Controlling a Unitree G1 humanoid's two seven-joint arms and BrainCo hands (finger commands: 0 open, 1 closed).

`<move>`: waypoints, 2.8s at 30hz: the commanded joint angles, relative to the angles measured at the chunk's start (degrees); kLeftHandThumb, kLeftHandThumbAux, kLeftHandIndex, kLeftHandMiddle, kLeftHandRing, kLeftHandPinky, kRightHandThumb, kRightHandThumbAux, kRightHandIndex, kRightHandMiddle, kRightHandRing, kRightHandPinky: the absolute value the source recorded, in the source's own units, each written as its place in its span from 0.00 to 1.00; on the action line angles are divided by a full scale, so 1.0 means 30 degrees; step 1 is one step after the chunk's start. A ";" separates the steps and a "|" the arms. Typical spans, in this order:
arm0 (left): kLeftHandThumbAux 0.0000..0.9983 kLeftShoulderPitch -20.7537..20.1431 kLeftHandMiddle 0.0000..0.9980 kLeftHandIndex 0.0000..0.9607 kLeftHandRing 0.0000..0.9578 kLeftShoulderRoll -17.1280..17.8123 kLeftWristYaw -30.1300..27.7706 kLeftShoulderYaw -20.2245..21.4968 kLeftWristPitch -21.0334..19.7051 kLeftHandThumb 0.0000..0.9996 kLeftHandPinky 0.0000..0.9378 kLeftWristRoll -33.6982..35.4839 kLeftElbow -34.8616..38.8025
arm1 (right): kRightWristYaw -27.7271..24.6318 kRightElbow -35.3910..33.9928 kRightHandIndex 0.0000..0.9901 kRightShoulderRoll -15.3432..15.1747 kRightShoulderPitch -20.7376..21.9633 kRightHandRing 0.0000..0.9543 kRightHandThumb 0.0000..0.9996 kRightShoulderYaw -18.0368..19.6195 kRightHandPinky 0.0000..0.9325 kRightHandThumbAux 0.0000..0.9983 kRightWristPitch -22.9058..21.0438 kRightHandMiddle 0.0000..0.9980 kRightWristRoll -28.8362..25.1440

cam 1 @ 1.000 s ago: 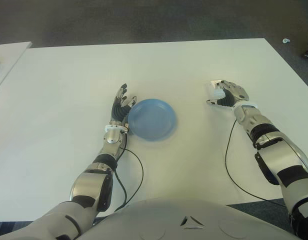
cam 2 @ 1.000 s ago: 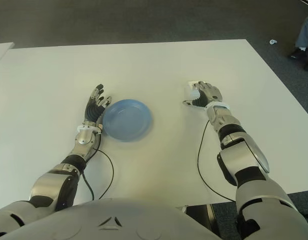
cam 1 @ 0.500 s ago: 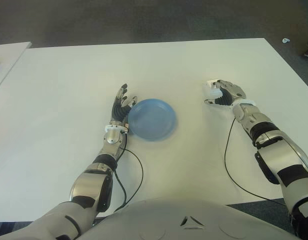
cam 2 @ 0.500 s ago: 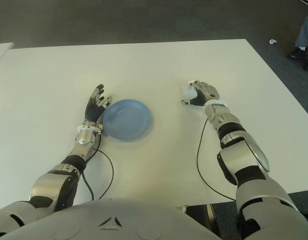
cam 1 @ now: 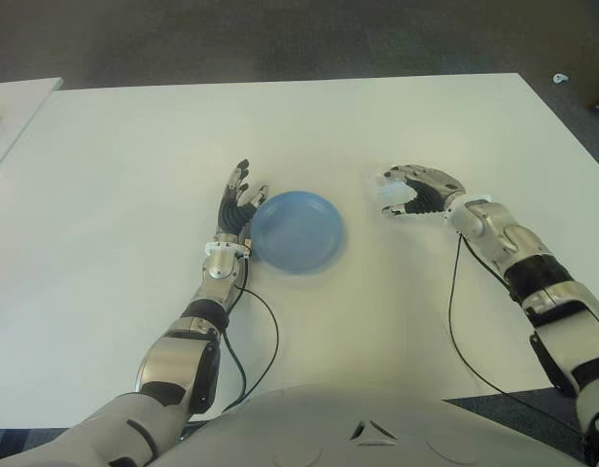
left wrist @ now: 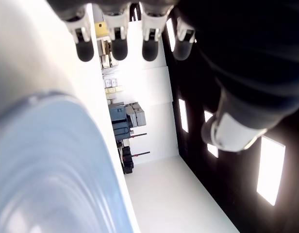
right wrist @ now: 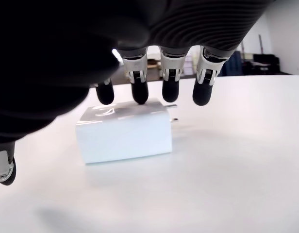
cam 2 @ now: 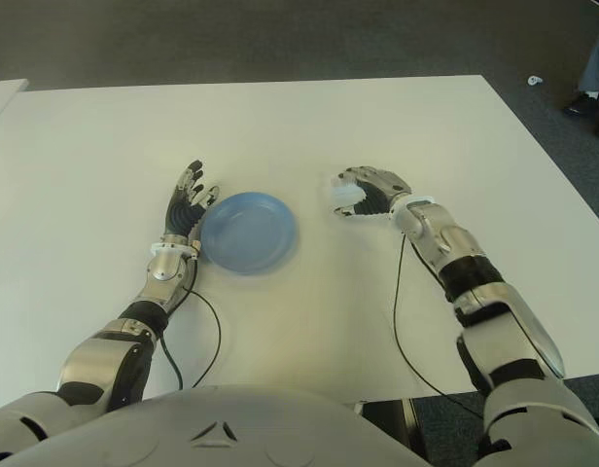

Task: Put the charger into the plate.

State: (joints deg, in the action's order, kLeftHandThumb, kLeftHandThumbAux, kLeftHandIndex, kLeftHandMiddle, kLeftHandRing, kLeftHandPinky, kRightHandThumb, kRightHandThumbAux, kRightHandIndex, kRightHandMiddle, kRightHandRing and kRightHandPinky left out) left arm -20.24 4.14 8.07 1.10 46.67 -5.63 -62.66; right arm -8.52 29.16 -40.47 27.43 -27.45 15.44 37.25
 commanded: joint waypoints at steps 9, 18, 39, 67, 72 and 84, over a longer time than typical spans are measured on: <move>0.66 0.2683 0.00 0.00 0.00 -0.0427 0.0183 -0.0555 -0.0284 0.01 0.00 -0.0712 -0.1496 | -0.5679 -0.9590 0.00 -0.2588 -0.5379 0.00 0.00 0.1980 0.00 0.34 -0.1080 0.00 -0.1984; 0.66 0.2658 0.00 0.00 0.00 -0.0321 0.0400 -0.0702 -0.0240 0.01 0.00 -0.0879 -0.1498 | -0.6487 -1.0939 0.00 -0.2507 -0.6367 0.00 0.00 0.3059 0.00 0.34 -0.1102 0.00 -0.2085; 0.66 0.2559 0.00 0.00 0.00 -0.0005 0.0221 -0.0880 -0.0272 0.00 0.00 -0.0686 -0.1588 | -0.7445 -1.1519 0.00 -0.2458 -0.7130 0.00 0.00 0.4064 0.00 0.35 -0.1060 0.00 -0.1575; 0.66 0.2528 0.00 0.00 0.00 0.0108 0.0342 -0.0977 -0.0438 0.00 0.00 -0.0821 -0.1643 | 0.1475 -1.0132 0.00 0.0254 -0.6031 0.00 0.12 0.4802 0.00 0.33 -0.1373 0.00 0.3974; 0.65 0.2572 0.00 0.00 0.00 0.0036 0.0280 -0.0959 -0.0560 0.01 0.00 -0.0757 -0.1609 | 0.2291 -0.9624 0.00 0.0544 -0.5731 0.00 0.20 0.4703 0.00 0.27 -0.1497 0.00 0.4690; 0.64 0.2651 0.00 0.00 0.00 -0.0026 0.0384 -0.1020 -0.0774 0.03 0.00 -0.0829 -0.1485 | 0.2316 -0.8760 0.00 0.0782 -0.5316 0.00 0.25 0.4469 0.00 0.18 -0.1493 0.00 0.4742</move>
State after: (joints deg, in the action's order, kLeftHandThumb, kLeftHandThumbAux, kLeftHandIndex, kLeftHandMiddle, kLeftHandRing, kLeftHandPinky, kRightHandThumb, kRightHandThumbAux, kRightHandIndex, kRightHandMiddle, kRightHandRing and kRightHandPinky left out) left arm -19.67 4.69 8.81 -1.07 45.53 -6.39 -62.94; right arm -0.79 1.88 -38.38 11.04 -13.12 10.99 51.40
